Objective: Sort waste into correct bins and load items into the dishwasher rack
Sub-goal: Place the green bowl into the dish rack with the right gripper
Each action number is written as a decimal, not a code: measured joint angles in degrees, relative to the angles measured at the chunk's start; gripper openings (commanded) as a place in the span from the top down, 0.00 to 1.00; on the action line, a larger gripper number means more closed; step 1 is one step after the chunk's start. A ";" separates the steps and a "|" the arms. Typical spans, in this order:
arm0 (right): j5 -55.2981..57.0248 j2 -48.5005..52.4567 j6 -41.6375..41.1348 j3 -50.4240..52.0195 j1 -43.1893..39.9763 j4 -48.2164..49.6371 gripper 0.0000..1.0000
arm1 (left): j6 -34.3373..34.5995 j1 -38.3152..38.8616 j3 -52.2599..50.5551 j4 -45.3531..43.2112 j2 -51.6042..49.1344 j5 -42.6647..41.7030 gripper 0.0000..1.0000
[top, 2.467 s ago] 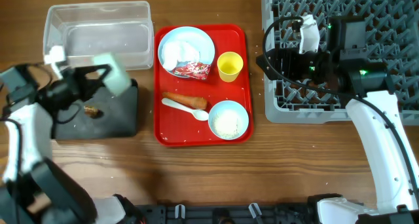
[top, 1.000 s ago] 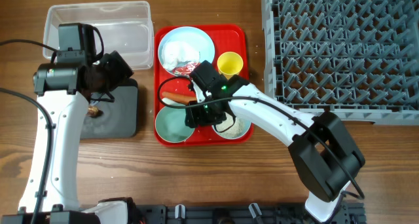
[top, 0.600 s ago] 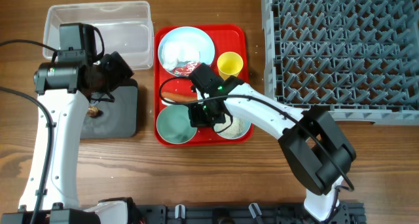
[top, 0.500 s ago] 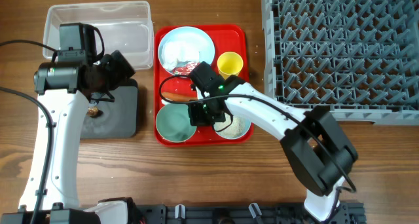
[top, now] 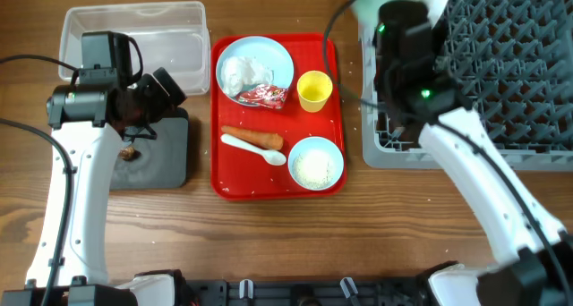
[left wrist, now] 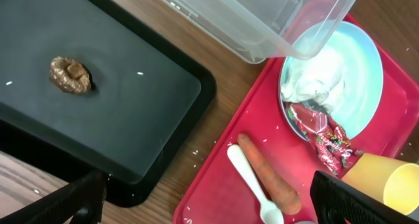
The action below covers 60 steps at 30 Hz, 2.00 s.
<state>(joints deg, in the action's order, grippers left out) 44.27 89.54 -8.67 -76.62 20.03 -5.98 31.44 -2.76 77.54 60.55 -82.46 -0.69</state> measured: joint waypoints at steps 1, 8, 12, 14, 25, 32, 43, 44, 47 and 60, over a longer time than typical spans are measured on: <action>1.64 1.86 4.33 0.04 -1.25 4.28 0.96 | 0.00 0.00 0.00 0.20 0.00 -0.02 0.00; 7.98 24.74 38.97 0.28 -7.85 40.65 0.96 | 0.00 0.00 0.00 0.11 -0.11 -0.04 0.00; 8.31 30.34 45.88 0.35 -8.55 49.16 0.96 | 0.00 0.00 0.00 0.22 -0.11 -0.02 0.00; 8.04 31.54 47.25 0.35 -9.62 50.01 0.96 | 0.00 0.00 0.00 0.22 -0.11 -0.02 0.00; -3.85 32.94 40.15 0.35 -12.00 47.93 0.96 | 0.00 0.00 0.00 0.22 -0.11 -0.02 0.00; -5.18 33.22 36.70 0.07 -12.11 40.76 0.93 | 0.00 0.00 0.00 0.15 -0.11 -0.02 0.00; -3.32 33.97 35.04 -0.63 -6.71 28.24 0.32 | 0.00 0.00 0.00 -0.35 -0.11 -0.02 0.00; -3.30 33.97 34.45 -0.68 -6.80 27.71 0.32 | 0.00 0.00 0.00 -0.37 -0.11 -0.02 0.00; -3.30 33.94 32.35 -0.76 -7.02 26.93 0.29 | 0.00 0.00 0.00 -0.35 -0.11 -0.02 0.00; -9.14 3.32 12.39 -0.04 -5.60 0.85 0.16 | 0.00 0.00 0.00 -0.61 -0.11 -0.02 0.00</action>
<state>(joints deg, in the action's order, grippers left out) 35.14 92.86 3.73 -76.66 14.44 -5.13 31.44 -2.76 77.54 59.94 -82.56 -0.71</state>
